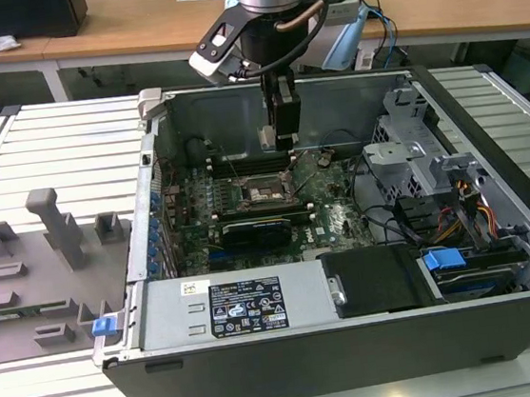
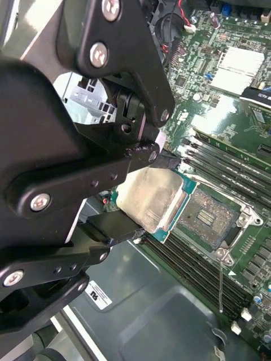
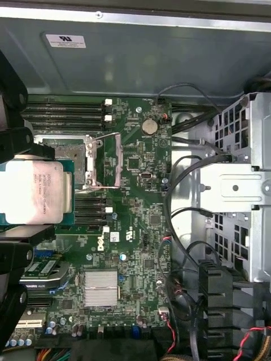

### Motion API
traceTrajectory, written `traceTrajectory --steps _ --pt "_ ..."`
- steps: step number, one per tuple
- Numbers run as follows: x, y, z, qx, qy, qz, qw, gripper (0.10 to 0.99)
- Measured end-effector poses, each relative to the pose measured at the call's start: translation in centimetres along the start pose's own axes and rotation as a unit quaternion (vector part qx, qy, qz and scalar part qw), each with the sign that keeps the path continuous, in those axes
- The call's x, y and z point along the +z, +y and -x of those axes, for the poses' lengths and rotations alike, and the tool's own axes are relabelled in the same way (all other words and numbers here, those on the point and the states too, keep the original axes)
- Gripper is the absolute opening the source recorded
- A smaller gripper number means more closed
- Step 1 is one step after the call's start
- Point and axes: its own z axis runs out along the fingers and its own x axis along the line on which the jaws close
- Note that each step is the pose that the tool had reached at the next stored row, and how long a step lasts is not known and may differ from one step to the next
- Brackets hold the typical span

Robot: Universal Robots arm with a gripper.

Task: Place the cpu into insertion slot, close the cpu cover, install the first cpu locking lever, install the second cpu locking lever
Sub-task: 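Place the cpu into insertion slot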

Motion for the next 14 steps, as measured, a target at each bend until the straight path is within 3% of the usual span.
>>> traceTrajectory --steps 2,14 --pt "0.22 -0.04 0.0 0.0 0.0 -0.0043 1.0 0.541" --pt "0.87 -0.17 0.02 0.0 0.0007 -0.0114 0.9999 0.541"
